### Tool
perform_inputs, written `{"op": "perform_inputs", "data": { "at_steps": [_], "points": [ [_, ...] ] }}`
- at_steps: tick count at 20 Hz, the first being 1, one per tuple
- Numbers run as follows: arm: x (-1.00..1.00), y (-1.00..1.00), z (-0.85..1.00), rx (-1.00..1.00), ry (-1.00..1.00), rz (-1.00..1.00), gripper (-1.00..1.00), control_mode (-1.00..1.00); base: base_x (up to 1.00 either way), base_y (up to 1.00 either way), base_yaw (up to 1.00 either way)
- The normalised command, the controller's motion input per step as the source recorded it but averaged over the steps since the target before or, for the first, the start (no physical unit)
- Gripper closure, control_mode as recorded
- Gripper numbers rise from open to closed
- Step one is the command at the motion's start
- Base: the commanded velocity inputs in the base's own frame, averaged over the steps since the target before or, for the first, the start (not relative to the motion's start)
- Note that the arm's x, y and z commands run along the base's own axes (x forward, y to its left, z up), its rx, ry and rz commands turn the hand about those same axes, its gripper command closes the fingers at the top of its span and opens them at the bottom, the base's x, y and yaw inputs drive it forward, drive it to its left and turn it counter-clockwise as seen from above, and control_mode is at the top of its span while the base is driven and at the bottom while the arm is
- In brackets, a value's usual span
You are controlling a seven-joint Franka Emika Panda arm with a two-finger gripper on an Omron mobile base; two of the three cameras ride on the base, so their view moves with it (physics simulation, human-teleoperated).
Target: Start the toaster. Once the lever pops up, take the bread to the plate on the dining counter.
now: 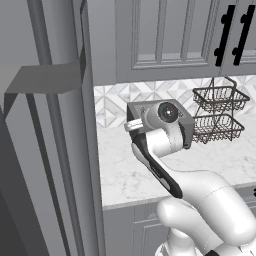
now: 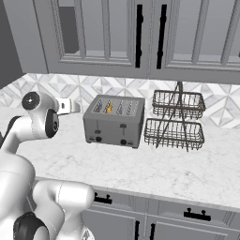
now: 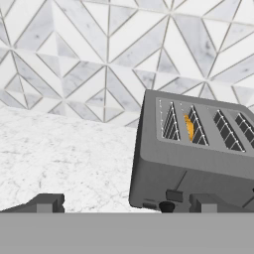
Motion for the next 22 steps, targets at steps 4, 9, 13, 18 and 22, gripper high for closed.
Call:
{"op": "perform_inputs", "data": {
  "at_steps": [4, 9, 13, 18, 22],
  "points": [
    [0.00, 0.00, 0.00, 0.00, 0.00, 0.00, -1.00, -1.00, 0.00, 0.00, 0.00],
    [0.00, 0.00, 0.00, 0.00, 0.00, 0.00, -1.00, -1.00, 0.00, 0.00, 0.00],
    [0.00, 0.00, 0.00, 0.00, 0.00, 0.00, -1.00, -1.00, 0.00, 0.00, 0.00],
    [0.00, 0.00, 0.00, 0.00, 0.00, 0.00, -1.00, -1.00, 0.00, 0.00, 0.00],
    [0.00, 0.00, 0.00, 0.00, 0.00, 0.00, -1.00, -1.00, 0.00, 0.00, 0.00]
  ]
}}
